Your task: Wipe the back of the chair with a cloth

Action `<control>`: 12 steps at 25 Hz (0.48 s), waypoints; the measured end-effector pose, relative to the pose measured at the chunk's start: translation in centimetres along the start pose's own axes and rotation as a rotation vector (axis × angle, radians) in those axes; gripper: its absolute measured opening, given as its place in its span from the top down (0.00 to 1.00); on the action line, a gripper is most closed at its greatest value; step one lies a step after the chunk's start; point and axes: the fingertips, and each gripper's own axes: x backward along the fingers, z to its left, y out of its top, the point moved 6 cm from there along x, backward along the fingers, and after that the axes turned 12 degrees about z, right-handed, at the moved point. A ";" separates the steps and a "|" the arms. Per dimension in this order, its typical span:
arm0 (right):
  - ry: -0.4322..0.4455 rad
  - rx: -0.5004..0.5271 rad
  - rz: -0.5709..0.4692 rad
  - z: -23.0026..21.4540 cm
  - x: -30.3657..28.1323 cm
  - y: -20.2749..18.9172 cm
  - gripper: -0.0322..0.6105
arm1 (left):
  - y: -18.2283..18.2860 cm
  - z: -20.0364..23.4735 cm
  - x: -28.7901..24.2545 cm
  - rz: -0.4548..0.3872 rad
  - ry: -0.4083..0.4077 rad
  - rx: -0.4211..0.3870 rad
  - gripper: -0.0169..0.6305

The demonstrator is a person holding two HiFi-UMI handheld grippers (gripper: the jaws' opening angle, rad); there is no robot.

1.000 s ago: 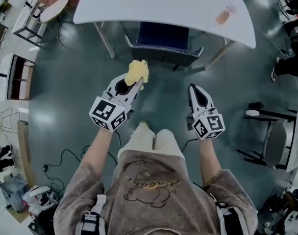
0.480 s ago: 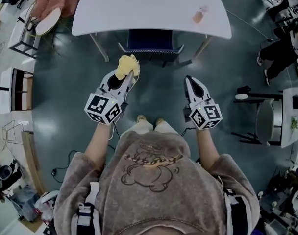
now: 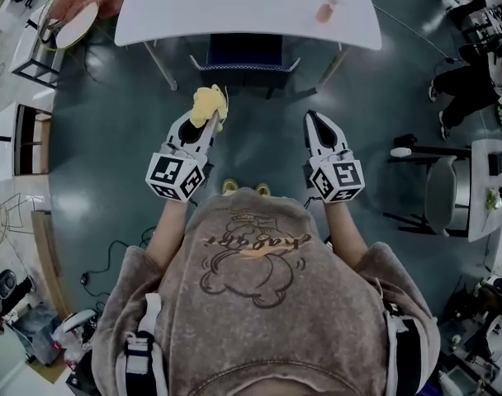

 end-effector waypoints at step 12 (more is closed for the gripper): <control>0.009 -0.016 0.018 -0.5 -1.8 -2.5 0.91 | -2.7 -0.4 -1.0 -0.011 0.036 -0.027 0.87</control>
